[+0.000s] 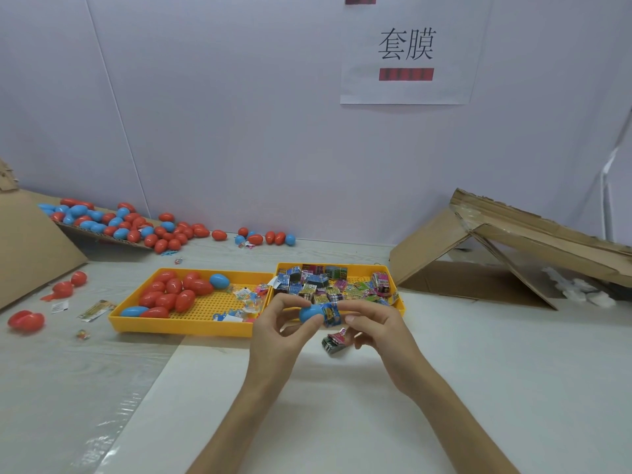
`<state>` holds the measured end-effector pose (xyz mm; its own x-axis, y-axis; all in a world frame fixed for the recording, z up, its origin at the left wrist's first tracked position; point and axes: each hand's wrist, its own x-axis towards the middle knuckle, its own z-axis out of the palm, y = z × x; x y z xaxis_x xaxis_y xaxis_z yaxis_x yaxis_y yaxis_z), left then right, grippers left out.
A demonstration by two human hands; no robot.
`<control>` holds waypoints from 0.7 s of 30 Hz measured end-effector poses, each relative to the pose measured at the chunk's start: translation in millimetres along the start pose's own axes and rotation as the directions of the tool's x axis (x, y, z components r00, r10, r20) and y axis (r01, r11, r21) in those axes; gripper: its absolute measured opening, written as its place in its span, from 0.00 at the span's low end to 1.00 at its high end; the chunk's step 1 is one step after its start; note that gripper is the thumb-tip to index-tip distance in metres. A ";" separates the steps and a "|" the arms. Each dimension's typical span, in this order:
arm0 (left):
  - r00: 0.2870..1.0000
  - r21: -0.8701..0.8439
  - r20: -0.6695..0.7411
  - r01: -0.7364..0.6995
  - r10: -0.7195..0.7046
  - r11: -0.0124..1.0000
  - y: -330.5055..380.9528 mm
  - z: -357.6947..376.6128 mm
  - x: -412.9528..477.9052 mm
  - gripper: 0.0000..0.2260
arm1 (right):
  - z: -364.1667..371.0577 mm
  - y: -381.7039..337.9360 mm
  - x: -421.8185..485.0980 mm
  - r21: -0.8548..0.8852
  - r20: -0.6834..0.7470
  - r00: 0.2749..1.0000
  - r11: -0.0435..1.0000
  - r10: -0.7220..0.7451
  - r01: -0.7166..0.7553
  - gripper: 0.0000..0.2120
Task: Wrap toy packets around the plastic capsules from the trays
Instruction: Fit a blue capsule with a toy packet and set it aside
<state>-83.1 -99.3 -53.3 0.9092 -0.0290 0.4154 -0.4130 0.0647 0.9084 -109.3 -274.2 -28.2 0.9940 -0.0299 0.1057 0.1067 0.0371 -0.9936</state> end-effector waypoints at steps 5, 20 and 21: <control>0.998 -0.016 -0.046 0.034 -0.035 0.999 -3.3 -3.2 2.5 0.09 | 3.3 -0.4 -3.5 -0.107 0.081 0.997 0.994 -0.011 0.020 0.16; 0.988 -0.138 -0.090 0.115 -0.128 0.984 -2.9 -3.0 3.9 0.07 | 11.0 8.7 -9.1 -0.341 0.016 0.939 0.881 -0.345 0.329 0.29; 0.987 -0.145 -0.090 0.120 -0.134 0.982 -2.8 -2.9 4.1 0.07 | 11.1 8.7 -9.5 -0.337 0.015 0.936 0.880 -0.352 0.336 0.29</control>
<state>-78.1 -96.7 -54.3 0.9573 0.0525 0.2843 -0.2889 0.2045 0.9352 -117.5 -262.5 -37.3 0.8933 -0.0257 0.4488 0.4191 -0.3136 -0.8521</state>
